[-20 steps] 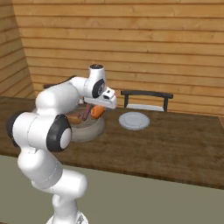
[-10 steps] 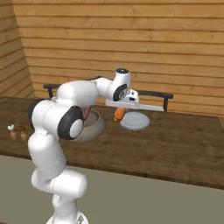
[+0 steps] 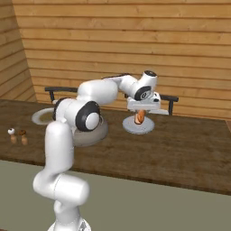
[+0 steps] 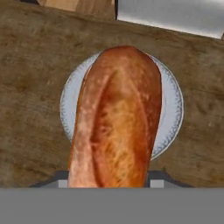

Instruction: Place one bun and one sausage from the bowl on each plate.

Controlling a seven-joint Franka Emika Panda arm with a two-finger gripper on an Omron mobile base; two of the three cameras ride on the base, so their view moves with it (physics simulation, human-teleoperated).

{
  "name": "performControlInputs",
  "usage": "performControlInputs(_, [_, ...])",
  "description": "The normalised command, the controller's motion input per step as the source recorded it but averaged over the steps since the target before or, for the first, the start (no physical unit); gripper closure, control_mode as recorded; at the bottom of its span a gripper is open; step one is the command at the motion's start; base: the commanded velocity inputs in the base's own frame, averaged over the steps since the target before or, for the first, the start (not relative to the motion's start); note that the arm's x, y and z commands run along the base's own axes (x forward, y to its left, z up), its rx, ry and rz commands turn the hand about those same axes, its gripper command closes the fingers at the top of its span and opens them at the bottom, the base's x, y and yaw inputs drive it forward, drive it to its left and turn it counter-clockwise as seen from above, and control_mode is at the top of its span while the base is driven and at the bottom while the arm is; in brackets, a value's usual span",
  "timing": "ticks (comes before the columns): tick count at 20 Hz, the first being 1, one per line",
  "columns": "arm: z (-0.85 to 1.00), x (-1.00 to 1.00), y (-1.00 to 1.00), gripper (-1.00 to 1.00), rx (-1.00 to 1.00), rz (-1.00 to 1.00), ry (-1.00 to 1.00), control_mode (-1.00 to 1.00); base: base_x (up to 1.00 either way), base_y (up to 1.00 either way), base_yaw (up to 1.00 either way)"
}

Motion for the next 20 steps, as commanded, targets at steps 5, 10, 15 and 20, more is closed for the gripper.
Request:
performControlInputs(5, [-0.7,0.36,-0.03,1.0,-0.05,0.11,0.15,-1.0,0.0,0.0,0.0])
performControlInputs(10, [-0.42,0.08,0.02,1.0,-0.03,0.07,0.03,-1.0,0.0,0.0,0.0])
performControlInputs(15, [-0.35,0.22,0.0,-1.0,0.0,0.0,0.01,-1.0,0.0,0.0,0.0])
performControlInputs(20, [-0.09,0.22,0.02,-1.0,0.0,-0.01,0.0,-1.0,0.0,0.0,0.0])
